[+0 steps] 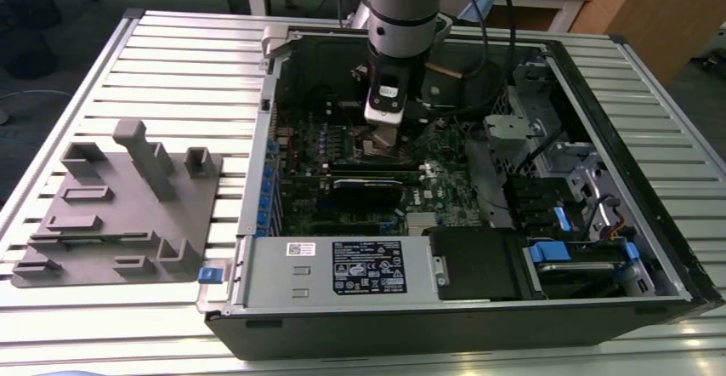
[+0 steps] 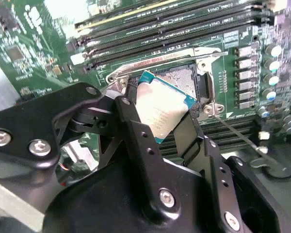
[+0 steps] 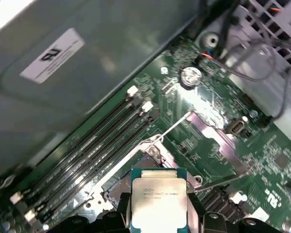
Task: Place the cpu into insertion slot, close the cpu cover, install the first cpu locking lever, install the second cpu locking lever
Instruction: 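Place the cpu into insertion slot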
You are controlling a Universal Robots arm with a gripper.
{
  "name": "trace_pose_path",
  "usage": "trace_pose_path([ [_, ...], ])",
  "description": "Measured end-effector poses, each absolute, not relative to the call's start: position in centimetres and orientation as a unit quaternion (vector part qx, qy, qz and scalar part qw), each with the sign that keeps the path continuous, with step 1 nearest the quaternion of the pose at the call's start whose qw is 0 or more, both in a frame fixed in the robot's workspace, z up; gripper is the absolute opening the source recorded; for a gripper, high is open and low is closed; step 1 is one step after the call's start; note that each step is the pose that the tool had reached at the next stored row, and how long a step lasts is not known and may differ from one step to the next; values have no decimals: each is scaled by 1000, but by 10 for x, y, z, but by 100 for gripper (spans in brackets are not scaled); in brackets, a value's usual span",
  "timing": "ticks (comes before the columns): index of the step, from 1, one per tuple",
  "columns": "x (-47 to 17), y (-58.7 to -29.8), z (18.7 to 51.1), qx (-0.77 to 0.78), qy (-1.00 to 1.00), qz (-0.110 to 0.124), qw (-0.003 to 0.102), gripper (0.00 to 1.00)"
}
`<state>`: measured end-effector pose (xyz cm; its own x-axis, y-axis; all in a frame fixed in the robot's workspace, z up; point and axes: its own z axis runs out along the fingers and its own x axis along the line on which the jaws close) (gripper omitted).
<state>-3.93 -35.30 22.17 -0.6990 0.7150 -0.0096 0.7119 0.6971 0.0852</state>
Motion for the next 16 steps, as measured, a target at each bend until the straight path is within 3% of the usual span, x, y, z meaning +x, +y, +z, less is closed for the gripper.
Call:
trace_pose_path([
  [16,-39,-353,220,517,855,34,26,54],
])
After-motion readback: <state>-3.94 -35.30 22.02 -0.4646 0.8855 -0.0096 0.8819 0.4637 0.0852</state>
